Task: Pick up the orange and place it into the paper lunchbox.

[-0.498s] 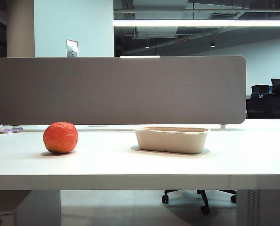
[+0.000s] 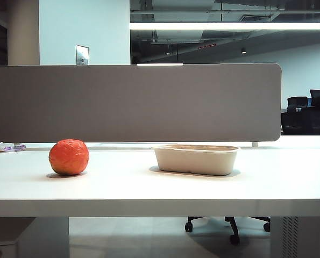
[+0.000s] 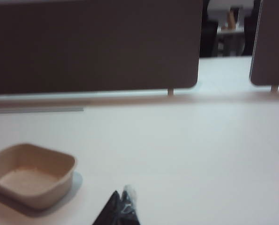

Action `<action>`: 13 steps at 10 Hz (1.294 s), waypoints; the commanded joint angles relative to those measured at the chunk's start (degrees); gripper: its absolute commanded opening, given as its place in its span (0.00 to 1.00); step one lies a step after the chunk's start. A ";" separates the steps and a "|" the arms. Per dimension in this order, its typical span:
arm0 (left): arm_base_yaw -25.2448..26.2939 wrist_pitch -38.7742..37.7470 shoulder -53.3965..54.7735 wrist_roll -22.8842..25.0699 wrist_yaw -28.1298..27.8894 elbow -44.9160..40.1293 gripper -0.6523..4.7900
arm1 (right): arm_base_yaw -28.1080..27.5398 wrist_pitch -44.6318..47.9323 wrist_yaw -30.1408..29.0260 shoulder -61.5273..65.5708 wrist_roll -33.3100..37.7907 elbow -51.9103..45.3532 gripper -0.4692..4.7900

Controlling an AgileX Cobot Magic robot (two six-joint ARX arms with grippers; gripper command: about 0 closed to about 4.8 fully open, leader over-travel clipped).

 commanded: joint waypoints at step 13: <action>-3.80 6.36 61.88 -5.97 10.51 47.23 0.11 | 17.53 -19.74 -9.49 41.29 2.27 40.85 0.09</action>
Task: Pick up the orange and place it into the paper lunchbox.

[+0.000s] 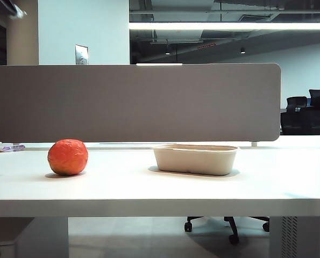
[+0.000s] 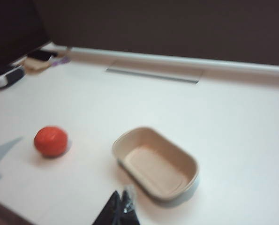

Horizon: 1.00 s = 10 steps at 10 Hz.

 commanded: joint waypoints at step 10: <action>-3.98 15.65 42.01 12.57 9.38 2.84 1.00 | 15.74 -7.41 11.19 0.07 1.44 0.37 0.09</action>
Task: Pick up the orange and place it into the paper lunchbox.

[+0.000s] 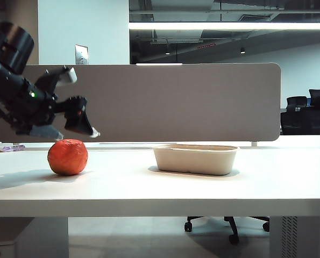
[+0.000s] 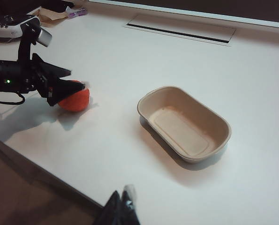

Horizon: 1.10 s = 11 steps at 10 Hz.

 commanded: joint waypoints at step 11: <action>-19.52 -4.00 10.21 -6.32 1.53 27.10 0.35 | 0.07 -9.01 -0.85 -0.11 -0.61 0.42 0.09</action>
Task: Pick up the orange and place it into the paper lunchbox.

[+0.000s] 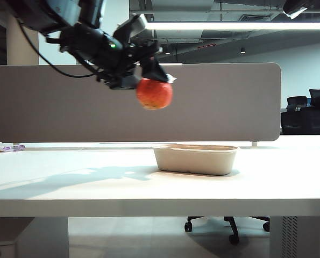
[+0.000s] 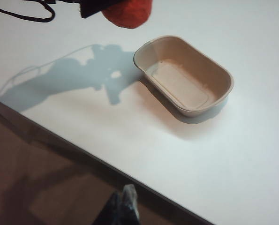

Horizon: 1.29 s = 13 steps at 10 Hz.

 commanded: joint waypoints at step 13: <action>-6.49 -25.05 7.10 5.01 -3.63 15.23 0.11 | 0.02 1.42 -0.48 -0.09 0.02 0.39 0.09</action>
